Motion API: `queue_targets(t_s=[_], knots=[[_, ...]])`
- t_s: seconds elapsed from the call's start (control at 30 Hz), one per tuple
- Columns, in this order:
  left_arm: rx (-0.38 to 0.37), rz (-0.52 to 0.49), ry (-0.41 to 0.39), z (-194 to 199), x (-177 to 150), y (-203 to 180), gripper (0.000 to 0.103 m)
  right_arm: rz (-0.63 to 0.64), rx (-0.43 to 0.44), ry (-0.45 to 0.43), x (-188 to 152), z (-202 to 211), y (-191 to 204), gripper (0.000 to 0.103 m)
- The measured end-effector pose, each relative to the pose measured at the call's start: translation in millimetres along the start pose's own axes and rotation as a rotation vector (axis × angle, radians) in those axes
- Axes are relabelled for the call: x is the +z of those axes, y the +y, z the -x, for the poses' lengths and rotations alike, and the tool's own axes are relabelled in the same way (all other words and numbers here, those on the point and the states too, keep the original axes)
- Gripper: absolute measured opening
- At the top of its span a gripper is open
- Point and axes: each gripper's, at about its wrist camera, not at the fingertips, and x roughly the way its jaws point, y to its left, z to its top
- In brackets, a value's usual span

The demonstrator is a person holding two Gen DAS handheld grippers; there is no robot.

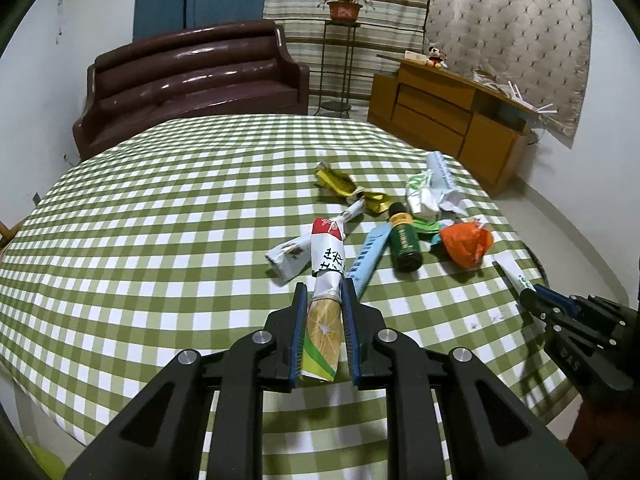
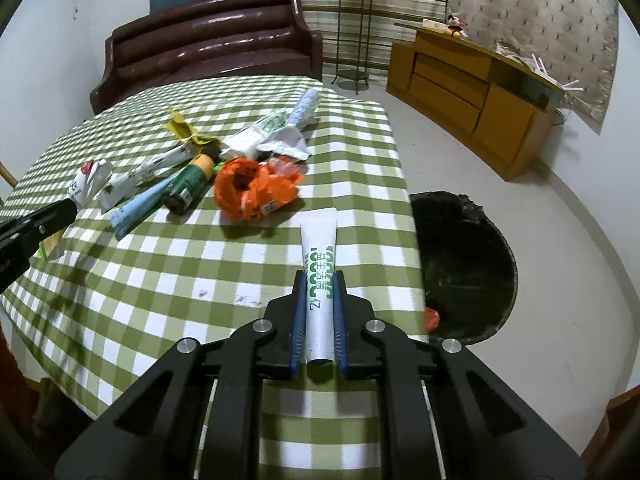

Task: Collect trash
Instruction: 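Move both tubes over the black bin and open both grippers to drop them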

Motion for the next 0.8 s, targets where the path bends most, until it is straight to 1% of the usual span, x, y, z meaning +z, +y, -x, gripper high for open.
queue_targets(t_s=[0.2,0.3,0.5,0.8], knots=[[-0.041,-0.025,-0.024,1.4,7.3,-22.3,0.018,-0.027,-0.034,-0.040,8.4,6.4,-20.5,0.013],[-0.074,-0.038,-0.024,-0.7,13.0,-37.8,0.018,-0.045,-0.058,-0.060,12.5,9.1,-35.8,0.013],[-0.132,-0.098,-0.053,-4.6,24.9,-83.1,0.018,-0.074,-0.102,-0.092,21.7,13.6,-67.0,0.013],[-0.186,-0.168,-0.058,-23.9,38.8,-143.5,0.018,-0.117,-0.149,-0.120,31.2,8.0,-114.5,0.013]])
